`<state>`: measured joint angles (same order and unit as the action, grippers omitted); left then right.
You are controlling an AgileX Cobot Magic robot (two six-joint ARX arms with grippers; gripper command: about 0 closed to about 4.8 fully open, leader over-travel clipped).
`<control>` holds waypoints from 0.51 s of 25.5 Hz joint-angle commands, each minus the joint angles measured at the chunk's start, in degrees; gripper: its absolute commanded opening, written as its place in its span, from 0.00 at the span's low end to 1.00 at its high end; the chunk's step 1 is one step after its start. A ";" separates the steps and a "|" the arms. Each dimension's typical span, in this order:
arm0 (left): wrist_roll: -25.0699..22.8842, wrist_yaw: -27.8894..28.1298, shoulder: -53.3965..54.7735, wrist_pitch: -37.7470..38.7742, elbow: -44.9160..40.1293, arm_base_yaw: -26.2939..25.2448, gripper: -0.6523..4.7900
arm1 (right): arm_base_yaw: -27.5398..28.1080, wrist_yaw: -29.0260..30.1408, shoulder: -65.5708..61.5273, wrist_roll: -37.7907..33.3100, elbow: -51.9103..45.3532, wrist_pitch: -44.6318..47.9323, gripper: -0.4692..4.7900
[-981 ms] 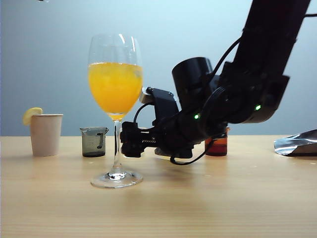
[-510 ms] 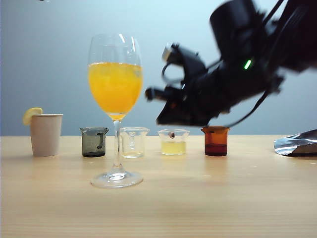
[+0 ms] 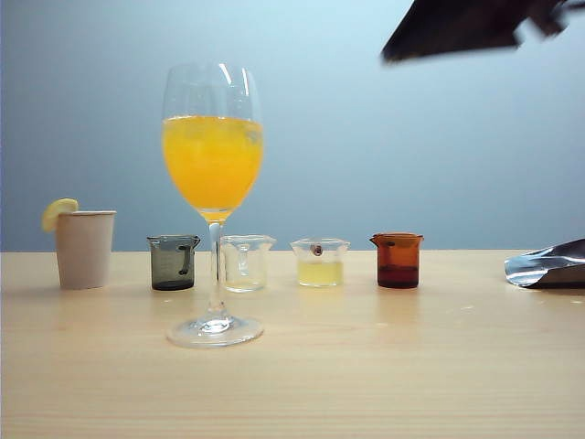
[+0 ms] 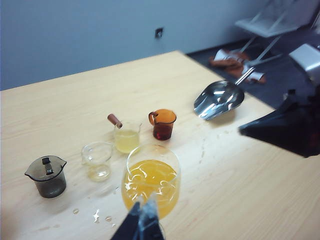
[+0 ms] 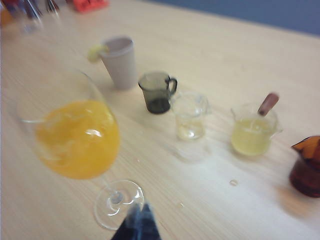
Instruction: Pick up the second measuring cup from the left, pour the orange juice inside into the goblet, and finally put the measuring cup back in its original place.
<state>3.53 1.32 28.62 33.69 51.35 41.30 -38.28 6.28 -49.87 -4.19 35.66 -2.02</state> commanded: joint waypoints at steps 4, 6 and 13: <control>4.13 -0.72 -9.46 -0.61 -6.34 0.02 0.11 | 0.02 -0.76 12.55 2.51 -0.22 -13.79 0.07; 5.31 -0.72 -12.79 -1.38 -9.22 0.02 0.11 | 0.02 -2.62 16.81 2.49 -1.22 -15.37 0.07; 6.80 0.22 -24.52 -9.40 -23.80 0.00 0.11 | 0.02 -6.36 35.06 -1.57 -12.39 -15.61 0.07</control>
<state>9.93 1.52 5.02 27.16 29.91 41.28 -38.26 0.01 -16.51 -5.13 24.80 -17.93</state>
